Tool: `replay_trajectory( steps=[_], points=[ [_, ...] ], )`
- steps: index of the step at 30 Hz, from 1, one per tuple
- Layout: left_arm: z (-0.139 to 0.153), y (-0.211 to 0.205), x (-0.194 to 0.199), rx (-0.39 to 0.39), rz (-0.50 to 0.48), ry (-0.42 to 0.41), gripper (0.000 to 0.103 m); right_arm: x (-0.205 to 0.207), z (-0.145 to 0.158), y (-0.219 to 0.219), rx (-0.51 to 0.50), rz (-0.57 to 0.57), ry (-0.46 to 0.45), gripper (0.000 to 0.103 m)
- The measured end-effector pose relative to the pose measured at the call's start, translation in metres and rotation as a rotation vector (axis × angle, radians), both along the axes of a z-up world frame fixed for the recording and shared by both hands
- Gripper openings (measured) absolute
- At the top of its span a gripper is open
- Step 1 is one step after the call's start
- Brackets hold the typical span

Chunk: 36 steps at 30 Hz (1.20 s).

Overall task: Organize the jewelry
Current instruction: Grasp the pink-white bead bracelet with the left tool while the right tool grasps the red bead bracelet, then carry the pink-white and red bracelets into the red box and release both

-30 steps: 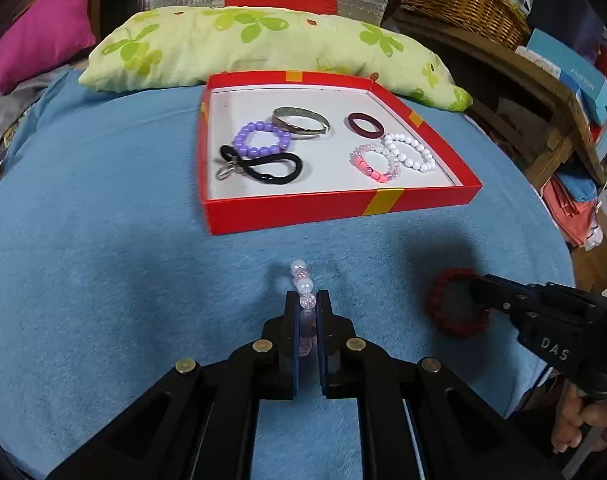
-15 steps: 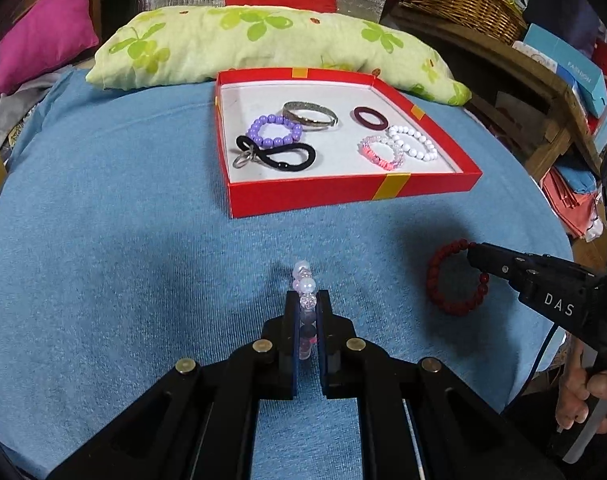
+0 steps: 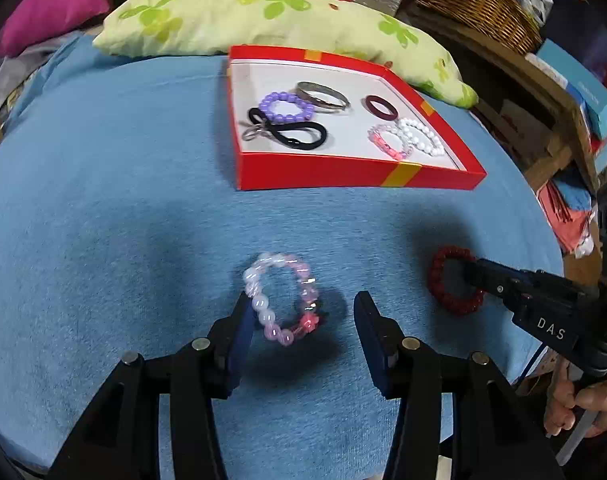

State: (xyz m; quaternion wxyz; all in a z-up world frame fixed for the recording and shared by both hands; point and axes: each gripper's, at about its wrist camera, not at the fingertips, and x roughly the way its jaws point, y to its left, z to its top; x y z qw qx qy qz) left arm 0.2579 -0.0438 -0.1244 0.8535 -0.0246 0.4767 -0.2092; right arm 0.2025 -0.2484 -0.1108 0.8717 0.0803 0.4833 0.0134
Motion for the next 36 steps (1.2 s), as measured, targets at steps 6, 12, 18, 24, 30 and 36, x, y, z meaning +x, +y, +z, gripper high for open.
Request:
replay_trajectory(
  steps=[6,12,18,24,30,36],
  points=[
    [-0.002,0.012,0.001,0.003,0.022,0.005,0.053,-0.002,0.000,0.005,-0.043,0.029,-0.013,0.015],
    [-0.003,0.004,-0.006,0.033,-0.015,-0.029,0.046,-0.003,0.002,0.012,-0.082,0.050,-0.041,0.011],
    [0.005,-0.005,-0.012,0.033,-0.074,-0.074,0.008,-0.007,0.016,0.004,0.000,0.042,-0.105,0.011],
    [0.019,-0.003,-0.013,0.002,-0.073,-0.119,0.008,-0.013,0.034,-0.003,0.081,0.037,-0.181,0.011],
    [0.027,-0.001,-0.014,-0.009,-0.065,-0.148,0.008,-0.018,0.048,-0.008,0.133,0.025,-0.251,0.011],
    [0.046,-0.003,-0.016,-0.057,-0.071,-0.188,0.008,-0.021,0.059,-0.011,0.153,0.020,-0.296,0.011]
  ],
)
